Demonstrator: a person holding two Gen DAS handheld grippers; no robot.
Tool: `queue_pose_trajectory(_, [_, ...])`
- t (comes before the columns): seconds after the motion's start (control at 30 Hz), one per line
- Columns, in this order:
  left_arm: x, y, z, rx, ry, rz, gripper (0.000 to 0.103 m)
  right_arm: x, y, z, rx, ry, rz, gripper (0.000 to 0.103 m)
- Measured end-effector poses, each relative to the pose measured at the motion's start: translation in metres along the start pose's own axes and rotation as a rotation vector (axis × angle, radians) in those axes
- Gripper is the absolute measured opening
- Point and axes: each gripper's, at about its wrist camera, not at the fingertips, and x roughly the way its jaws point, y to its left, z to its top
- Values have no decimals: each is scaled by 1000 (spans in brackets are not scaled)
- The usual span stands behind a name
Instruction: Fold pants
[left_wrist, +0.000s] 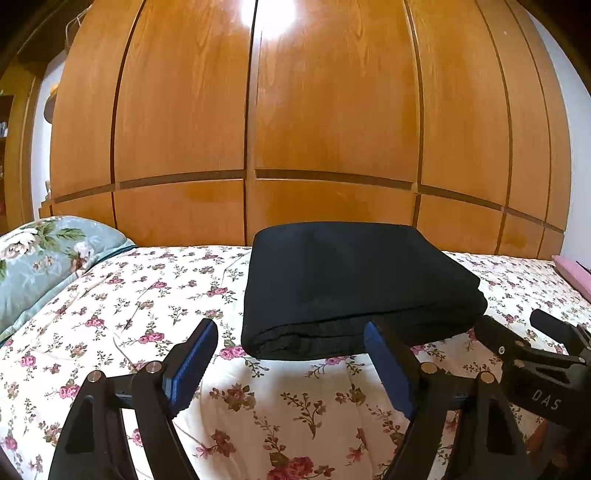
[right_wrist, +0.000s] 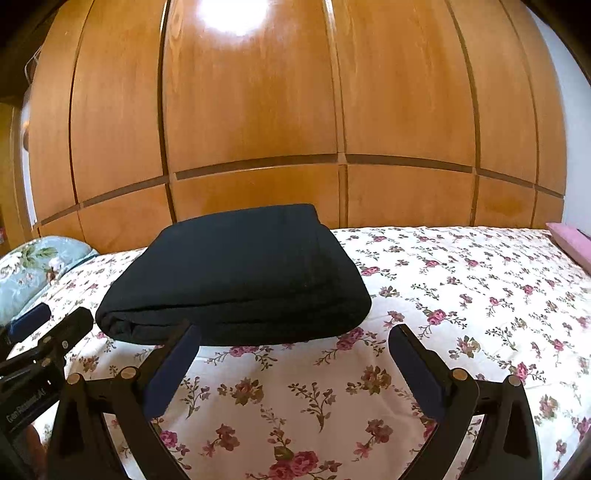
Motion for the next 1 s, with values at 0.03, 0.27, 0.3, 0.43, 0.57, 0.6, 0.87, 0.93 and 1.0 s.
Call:
queue_pose_trajectory(0.03, [1, 1, 0, -3, 3, 0, 81, 1, 1, 0, -5, 2, 0, 102])
queue_pose_trajectory(0.27, [5, 6, -2, -34, 25, -4, 78, -3, 0, -2, 1, -18, -2, 102])
queue_pose_trajectory(0.3, [5, 7, -2, -37, 26, -2, 78, -3, 0, -2, 3, -22, -3, 102])
queue_pose_trajectory(0.43, [4, 8, -2, -41, 25, -1, 78, -4, -1, -3, 10, -25, -2, 102])
queue_pose_trajectory(0.57, [4, 7, -3, -35, 21, 6, 78, -3, -2, -2, 12, -25, -1, 102])
queue_pose_trajectory(0.6, [4, 7, -2, -34, 22, 6, 78, -3, -2, -2, 12, -25, 0, 102])
queue_pose_trajectory(0.87, [7, 10, -2, -47, 36, 3, 78, -3, -2, -2, 12, -25, 0, 102])
queue_pose_trajectory(0.93, [7, 10, -2, -49, 39, 3, 78, -3, -2, -3, 13, -24, -2, 102])
queue_pose_trajectory(1.0, [7, 10, -3, -48, 39, 4, 77, -3, -2, -3, 14, -23, -1, 102])
